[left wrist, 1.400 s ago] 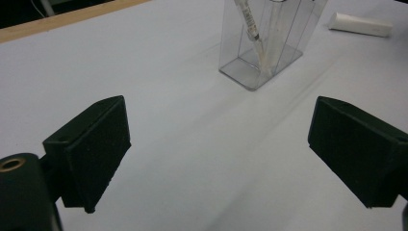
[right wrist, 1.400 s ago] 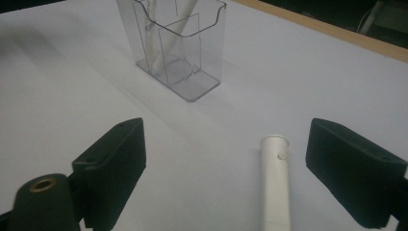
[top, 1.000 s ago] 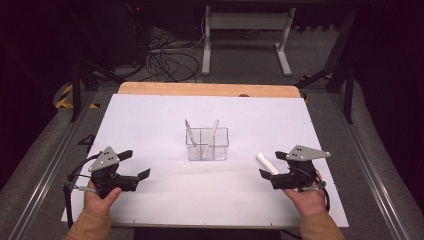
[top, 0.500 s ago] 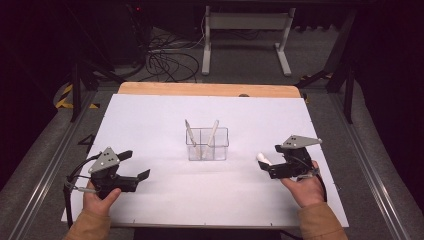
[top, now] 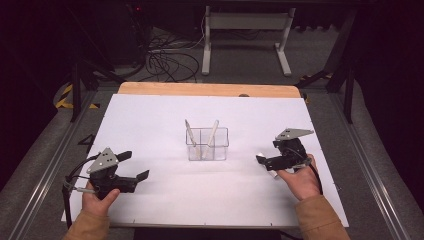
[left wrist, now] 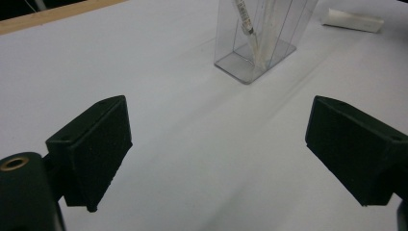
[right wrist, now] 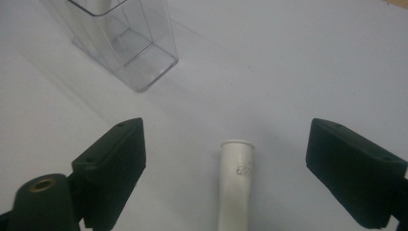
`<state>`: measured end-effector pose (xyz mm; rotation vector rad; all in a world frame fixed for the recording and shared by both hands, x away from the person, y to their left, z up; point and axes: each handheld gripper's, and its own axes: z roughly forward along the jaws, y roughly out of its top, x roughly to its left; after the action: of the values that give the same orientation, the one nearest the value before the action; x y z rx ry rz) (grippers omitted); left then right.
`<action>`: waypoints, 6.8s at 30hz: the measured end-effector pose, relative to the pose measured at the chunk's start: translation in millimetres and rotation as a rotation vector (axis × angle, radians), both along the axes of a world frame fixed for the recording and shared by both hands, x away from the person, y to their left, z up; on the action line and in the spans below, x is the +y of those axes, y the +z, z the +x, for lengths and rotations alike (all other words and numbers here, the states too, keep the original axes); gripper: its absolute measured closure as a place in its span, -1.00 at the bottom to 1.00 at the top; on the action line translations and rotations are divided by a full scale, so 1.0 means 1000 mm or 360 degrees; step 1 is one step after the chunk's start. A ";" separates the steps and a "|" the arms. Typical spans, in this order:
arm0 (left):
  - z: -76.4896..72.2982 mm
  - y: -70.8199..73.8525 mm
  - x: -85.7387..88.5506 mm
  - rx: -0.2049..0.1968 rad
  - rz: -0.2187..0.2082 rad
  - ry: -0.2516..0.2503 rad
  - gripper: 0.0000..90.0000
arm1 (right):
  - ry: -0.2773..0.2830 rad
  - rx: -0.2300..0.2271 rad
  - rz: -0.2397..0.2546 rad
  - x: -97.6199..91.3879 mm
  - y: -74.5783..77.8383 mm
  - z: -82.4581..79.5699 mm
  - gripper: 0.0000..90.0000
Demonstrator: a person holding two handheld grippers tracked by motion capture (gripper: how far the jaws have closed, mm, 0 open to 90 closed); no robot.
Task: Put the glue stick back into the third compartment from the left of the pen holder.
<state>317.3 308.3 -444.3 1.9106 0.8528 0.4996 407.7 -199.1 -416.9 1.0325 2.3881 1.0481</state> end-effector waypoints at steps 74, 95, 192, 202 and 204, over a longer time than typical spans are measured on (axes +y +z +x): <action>-0.001 -0.001 -0.001 -0.0013 0.0031 0.0027 -0.78 | -0.0135 0.0357 -0.0426 0.019 -0.028 0.022 0.52; -0.002 0.000 0.000 -0.0019 0.0027 0.0034 -0.78 | -0.0055 0.0153 -0.0336 0.025 0.018 0.000 0.52; -0.001 0.000 0.002 -0.0038 0.0003 0.0034 -0.78 | 0.0333 -0.0464 0.0514 0.105 0.030 0.023 0.34; -0.001 -0.001 0.001 -0.0036 0.0005 0.0034 -0.78 | 0.0232 -0.0429 0.0580 0.091 0.030 0.027 -0.47; -0.001 -0.001 0.001 -0.0037 0.0004 0.0033 -0.78 | 0.0235 -0.0431 0.0577 0.091 0.030 0.026 -0.50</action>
<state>316.4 309.5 -444.8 1.8964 0.8583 0.5348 433.8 -108.1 -386.7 0.7668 2.1258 1.6068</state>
